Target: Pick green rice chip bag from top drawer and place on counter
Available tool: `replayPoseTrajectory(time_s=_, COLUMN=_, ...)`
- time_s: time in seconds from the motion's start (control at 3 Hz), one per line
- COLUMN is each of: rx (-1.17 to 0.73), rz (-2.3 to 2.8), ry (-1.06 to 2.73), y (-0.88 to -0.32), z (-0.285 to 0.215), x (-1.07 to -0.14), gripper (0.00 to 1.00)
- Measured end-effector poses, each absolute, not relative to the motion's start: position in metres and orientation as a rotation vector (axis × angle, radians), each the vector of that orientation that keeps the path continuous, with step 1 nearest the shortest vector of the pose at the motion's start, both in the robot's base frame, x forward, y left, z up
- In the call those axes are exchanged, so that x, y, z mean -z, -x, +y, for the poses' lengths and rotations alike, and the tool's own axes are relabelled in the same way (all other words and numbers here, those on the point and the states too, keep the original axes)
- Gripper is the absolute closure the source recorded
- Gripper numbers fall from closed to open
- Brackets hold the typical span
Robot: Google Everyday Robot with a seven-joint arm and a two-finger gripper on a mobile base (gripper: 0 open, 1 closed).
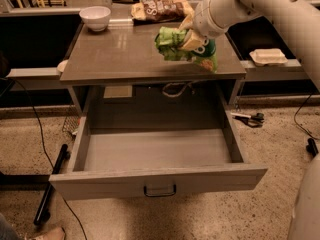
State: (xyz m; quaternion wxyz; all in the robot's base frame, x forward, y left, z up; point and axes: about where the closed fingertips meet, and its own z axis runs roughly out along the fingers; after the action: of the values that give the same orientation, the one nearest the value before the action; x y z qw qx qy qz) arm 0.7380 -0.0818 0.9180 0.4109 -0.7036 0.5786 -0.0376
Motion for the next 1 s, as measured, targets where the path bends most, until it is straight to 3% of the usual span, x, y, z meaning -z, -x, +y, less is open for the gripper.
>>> replayPoseTrajectory(time_s=1.0, rx=0.172, rz=1.457, ry=1.675, y=-0.782, z=-0.076, x=-0.922, gripper=1.0)
